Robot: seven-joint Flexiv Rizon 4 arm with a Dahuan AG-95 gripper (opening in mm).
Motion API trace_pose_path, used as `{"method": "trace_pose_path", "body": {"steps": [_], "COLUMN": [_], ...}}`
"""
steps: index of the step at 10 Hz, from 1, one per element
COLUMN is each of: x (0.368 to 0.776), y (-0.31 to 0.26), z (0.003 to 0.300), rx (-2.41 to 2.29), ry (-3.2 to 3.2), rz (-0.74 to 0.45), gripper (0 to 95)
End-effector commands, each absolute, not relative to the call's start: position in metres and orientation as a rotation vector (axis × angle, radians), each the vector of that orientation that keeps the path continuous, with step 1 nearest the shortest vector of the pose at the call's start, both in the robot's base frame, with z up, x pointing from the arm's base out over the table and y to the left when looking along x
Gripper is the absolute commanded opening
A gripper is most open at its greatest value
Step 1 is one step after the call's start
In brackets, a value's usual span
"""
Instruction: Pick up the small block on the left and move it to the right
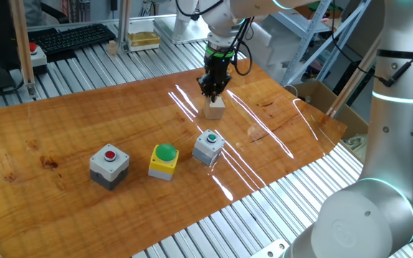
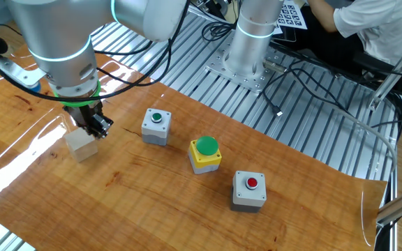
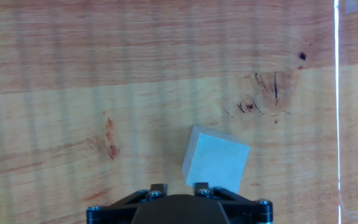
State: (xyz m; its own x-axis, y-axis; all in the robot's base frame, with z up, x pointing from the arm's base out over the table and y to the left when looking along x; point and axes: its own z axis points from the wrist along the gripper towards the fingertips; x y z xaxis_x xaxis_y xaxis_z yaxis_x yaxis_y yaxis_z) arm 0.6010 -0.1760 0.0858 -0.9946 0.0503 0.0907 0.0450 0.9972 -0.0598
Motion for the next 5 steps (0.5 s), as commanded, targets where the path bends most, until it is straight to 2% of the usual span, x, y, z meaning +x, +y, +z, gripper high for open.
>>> {"method": "trace_pose_path", "body": {"steps": [1,5], "x": [0.6,0.6], "y": [-0.178,-0.196], "z": [0.088,0.082], "rx": [-0.072,-0.079], "ry": [-3.057,-3.064], "rz": [0.094,0.097], "gripper": [95.0,95.0]}}
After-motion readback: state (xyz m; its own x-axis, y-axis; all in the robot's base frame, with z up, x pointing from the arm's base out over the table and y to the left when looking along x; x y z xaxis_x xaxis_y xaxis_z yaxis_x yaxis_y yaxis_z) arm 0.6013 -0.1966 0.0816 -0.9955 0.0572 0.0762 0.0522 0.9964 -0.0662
